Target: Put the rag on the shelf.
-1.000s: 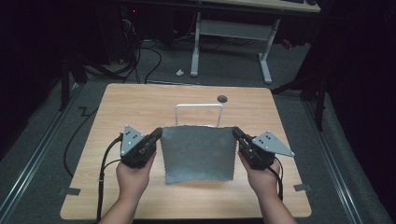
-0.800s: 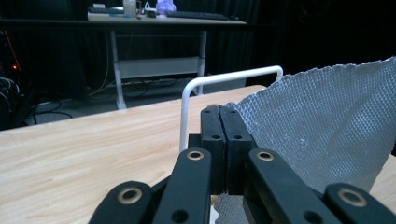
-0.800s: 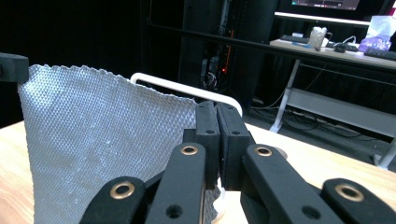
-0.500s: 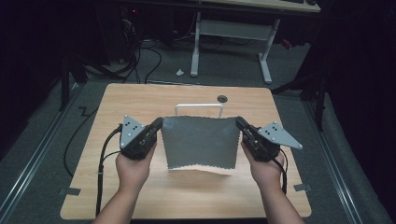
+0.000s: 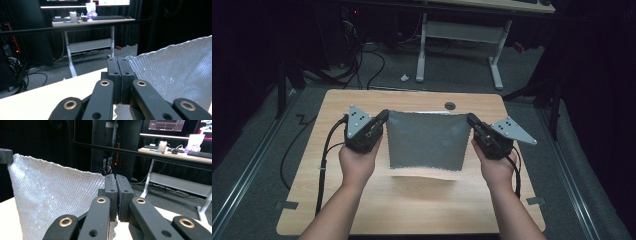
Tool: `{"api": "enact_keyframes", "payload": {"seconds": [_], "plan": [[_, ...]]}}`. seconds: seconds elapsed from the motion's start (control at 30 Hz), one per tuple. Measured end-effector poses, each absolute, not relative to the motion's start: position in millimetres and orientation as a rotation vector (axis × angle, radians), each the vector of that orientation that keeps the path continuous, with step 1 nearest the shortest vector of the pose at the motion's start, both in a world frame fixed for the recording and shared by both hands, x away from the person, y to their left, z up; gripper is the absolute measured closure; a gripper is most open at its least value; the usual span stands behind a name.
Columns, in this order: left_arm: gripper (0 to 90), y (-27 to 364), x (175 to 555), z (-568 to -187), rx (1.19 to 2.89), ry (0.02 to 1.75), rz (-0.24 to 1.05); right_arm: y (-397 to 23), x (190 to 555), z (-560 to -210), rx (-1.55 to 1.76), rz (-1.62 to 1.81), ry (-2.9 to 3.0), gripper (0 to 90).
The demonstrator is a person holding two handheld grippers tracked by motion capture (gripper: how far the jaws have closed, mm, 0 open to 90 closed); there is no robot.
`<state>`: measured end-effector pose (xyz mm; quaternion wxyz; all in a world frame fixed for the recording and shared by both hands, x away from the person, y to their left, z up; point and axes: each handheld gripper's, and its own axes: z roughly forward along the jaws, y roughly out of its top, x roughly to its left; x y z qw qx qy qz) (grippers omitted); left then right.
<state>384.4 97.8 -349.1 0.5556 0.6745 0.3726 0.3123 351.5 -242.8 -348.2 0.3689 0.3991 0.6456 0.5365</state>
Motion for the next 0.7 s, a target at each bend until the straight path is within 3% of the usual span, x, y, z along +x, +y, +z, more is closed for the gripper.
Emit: {"api": "enact_keyframes", "payload": {"seconds": [0.7], "plan": [[89.7, 80.4, 447.5, -347.1, 1.627, 0.875, 0.857, -242.3, 419.8, -334.8, 1.045, 1.325, 1.616, 89.3]]}}
